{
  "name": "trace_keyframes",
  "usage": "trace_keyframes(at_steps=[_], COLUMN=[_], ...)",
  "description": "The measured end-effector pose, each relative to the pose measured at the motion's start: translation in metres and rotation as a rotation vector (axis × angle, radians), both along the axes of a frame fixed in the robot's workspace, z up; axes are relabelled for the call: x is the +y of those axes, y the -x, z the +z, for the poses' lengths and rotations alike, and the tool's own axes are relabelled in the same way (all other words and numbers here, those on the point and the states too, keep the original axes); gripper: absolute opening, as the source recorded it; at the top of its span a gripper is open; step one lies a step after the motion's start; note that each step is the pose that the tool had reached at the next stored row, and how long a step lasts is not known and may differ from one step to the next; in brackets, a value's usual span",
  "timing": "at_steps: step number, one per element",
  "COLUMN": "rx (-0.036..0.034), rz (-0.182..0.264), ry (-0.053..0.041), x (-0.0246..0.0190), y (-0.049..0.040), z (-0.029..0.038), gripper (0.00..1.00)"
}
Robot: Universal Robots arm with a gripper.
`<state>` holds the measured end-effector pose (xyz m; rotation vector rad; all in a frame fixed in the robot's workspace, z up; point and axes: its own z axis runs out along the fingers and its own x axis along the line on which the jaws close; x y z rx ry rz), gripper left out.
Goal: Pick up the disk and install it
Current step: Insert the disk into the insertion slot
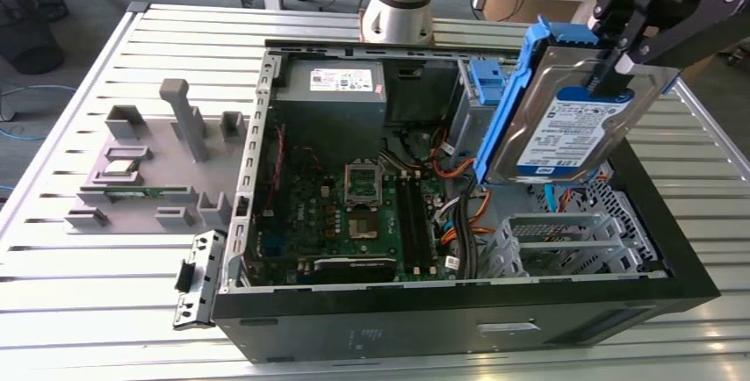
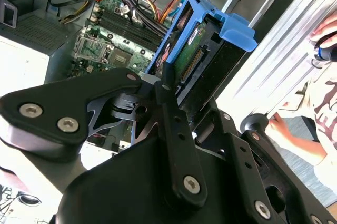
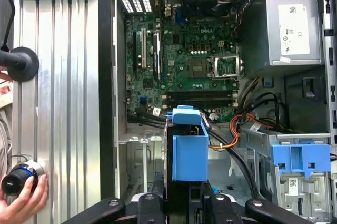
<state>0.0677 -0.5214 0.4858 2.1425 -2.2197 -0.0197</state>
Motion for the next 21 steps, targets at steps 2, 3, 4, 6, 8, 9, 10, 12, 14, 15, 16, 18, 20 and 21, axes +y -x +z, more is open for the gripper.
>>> trace_keyframes(at_steps=[2,3,4,6,8,9,10,12,14,15,16,18,20,21], rx=[0.0000,0.0000,0.0000,0.0000,0.0001,0.0001,0.0001,0.0001,0.0004,0.0006,0.0009,0.0015,0.0018,0.0019], rz=[0.000,0.000,0.000,0.000,0.000,0.000,0.000,0.000,0.000,0.000,0.000,0.000,0.000,0.000], ry=[0.0000,-0.0001,0.0000,0.0001,0.0001,0.0000,0.0000,0.0000,-0.0001,-0.0001,0.0001,0.0000,0.0001,0.0000], x=[0.0000,-0.0001,0.0000,0.0001,-0.0001,-0.0001,-0.0001,-0.0001,-0.0002,-0.0001,-0.0001,-0.0001,-0.0008,-0.0019], y=[-0.0037,-0.0055,-0.0071,-0.0084,-0.0083,-0.0084,-0.0084,-0.0090,-0.0114,-0.0130,-0.0147,-0.0186,-0.0215,-0.0223], z=[0.0000,-0.0001,-0.0001,0.0000,0.0000,-0.0001,-0.0001,-0.0001,-0.0002,-0.0002,-0.0001,-0.0002,-0.0003,-0.0003], gripper=[0.35,0.35,0.35,0.35,0.35,0.35,0.35,0.35,0.35,0.35,0.35,0.35,0.35,0.35])
